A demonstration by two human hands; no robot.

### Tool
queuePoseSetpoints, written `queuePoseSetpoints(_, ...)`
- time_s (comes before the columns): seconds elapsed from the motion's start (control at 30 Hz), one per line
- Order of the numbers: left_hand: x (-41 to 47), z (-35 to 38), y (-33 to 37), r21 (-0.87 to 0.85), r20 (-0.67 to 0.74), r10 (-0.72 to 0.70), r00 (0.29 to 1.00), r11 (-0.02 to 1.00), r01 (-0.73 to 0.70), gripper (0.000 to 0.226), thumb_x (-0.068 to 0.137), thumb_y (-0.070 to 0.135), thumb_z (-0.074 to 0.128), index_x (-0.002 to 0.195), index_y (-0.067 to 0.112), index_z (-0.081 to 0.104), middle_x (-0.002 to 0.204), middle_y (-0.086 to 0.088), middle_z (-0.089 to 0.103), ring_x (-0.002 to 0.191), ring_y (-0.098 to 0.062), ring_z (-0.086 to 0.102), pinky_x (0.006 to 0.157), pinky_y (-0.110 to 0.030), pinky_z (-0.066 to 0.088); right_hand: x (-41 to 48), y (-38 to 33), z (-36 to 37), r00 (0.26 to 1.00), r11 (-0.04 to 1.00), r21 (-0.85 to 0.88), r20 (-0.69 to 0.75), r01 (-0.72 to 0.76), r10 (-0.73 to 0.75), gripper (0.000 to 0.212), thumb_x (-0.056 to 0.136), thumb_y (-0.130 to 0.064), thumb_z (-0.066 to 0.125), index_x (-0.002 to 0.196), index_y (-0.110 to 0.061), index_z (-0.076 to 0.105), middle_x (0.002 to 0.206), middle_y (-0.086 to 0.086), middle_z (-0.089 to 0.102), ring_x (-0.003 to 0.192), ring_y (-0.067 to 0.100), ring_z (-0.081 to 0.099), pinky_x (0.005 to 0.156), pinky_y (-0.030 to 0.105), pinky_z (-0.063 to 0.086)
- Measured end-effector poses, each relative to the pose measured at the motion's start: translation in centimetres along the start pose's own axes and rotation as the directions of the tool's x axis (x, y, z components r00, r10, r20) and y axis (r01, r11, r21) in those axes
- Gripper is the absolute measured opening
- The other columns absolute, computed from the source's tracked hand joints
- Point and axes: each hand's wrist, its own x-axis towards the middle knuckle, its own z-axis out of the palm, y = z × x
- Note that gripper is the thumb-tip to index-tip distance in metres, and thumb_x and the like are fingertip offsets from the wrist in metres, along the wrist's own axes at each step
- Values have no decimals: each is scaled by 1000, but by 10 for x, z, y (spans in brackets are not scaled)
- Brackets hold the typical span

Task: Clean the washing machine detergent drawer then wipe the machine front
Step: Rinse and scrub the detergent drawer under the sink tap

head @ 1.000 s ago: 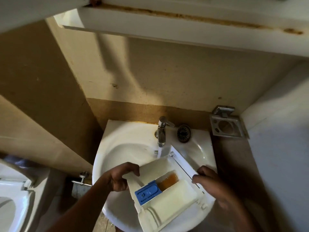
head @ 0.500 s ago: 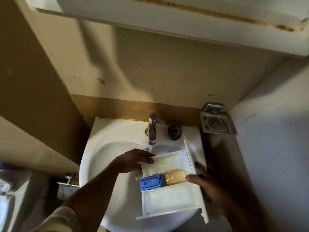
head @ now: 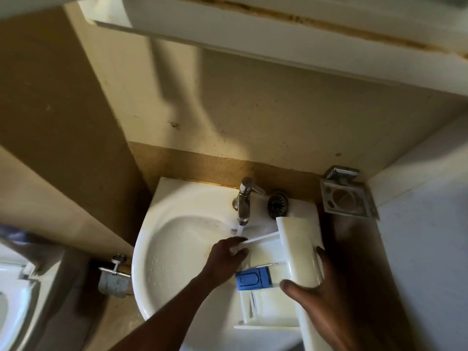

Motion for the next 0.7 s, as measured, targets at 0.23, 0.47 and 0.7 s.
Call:
queuePoseSetpoints(0.23, -36, -43, 18, 53, 325, 139, 936, 985, -165, 54, 74, 24, 80, 126, 31, 67, 117, 13, 72, 111, -5, 65, 98, -26, 51, 13, -22, -51, 810, 683, -451, 437, 574, -392, 119, 42, -68, 77, 138, -68, 7, 153, -23, 5, 147, 12, 11, 115, 30, 23)
queuePoseSetpoints(0.47, -84, -113, 18, -452, 208, -26, 978, 884, 120, 39, 93, -17, 45, 117, 6, 67, 111, -12, 75, 113, -37, 66, 85, -35, 59, 22, -110, -24, 467, 274, -395, 837, 877, -286, 112, 59, -55, 82, 148, -50, 14, 159, -10, -4, 143, 18, -2, 114, 39, 16)
queuePoseSetpoints(0.7, -100, -146, 44, 85, 25, 69, 997, 994, -71, 46, 76, 60, 73, 95, 18, 75, 77, -1, 69, 72, -15, 62, 69, -29, 51, 39, -159, 59, 257, -89, -265, 962, 960, -90, 117, 55, -52, 87, 150, -39, 20, 160, 3, 4, 141, 31, 14, 113, 48, 27)
